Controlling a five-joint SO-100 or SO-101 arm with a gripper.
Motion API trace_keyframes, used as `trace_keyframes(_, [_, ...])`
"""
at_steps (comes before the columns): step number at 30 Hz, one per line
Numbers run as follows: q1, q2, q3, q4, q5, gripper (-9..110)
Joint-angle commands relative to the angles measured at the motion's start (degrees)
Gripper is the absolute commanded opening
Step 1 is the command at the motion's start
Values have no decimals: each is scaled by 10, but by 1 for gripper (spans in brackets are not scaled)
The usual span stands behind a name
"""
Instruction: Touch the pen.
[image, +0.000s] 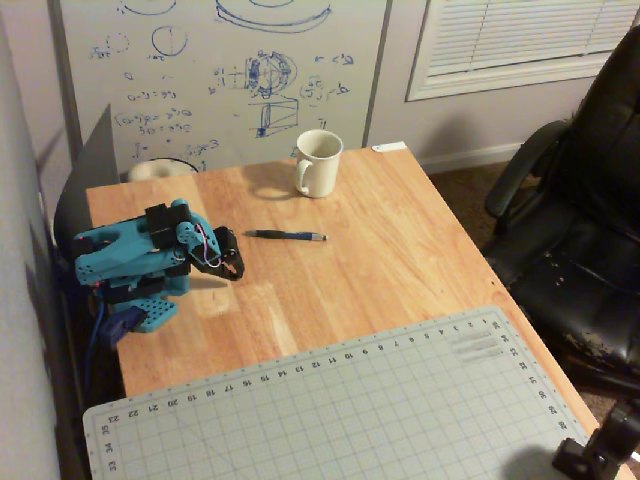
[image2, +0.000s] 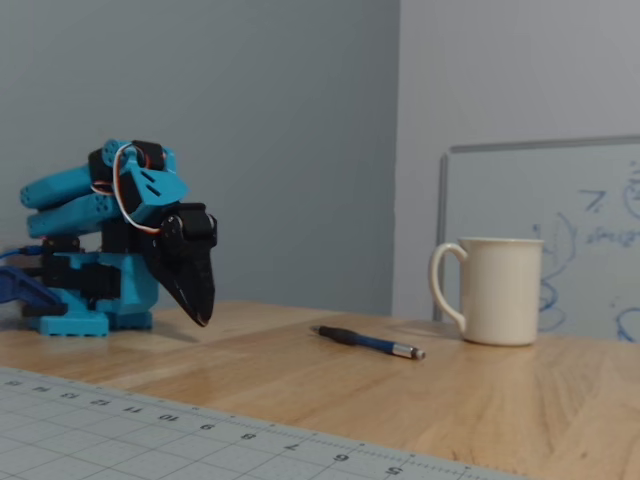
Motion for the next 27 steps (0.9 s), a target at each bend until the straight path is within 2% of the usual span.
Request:
trace_keyframes(1, [-5,19,-8,0,-1,1])
trace_keyframes(10, [-6,2,-68,-7,-4,1])
trace_keyframes(27, [-28,-452,-539,1,4,1])
